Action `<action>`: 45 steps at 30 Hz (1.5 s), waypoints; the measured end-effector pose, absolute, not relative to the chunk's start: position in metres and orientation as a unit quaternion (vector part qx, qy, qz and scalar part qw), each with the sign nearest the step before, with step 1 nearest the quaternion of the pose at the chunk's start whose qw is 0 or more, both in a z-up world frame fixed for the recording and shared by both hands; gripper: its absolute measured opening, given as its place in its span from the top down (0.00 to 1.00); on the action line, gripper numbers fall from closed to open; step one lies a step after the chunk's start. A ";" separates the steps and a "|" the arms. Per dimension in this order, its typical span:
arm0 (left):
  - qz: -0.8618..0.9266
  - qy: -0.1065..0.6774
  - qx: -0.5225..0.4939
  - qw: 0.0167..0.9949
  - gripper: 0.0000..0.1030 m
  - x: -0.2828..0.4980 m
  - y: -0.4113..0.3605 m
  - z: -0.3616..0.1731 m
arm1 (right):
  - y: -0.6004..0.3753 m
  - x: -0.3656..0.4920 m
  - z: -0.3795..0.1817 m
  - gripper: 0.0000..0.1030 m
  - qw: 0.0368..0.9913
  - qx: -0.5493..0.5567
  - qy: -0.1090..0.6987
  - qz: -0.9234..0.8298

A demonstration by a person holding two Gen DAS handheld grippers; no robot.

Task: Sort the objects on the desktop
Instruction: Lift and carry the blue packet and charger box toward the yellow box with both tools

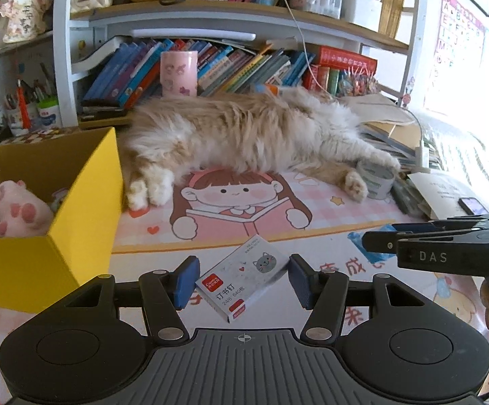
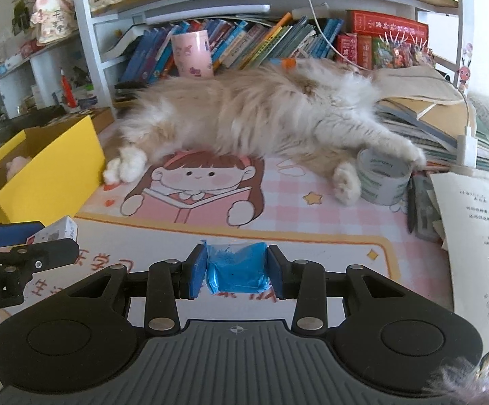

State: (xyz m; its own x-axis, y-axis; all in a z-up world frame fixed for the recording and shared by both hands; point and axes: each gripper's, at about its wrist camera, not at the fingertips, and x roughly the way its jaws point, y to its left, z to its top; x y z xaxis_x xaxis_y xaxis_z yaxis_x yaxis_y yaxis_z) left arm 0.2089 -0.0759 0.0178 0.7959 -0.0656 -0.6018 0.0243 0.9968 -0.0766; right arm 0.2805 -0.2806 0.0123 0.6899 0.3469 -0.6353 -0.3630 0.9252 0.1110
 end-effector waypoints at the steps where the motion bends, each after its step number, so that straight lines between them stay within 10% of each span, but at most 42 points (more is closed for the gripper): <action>1: -0.024 0.318 -0.033 0.947 0.45 0.205 -0.073 0.018 | -0.279 0.278 0.012 0.66 0.919 -0.010 0.345 0.192; 45: -0.040 0.337 -0.036 0.940 0.45 0.033 0.043 0.012 | -0.154 0.097 -0.004 0.66 0.909 -0.023 0.368 0.196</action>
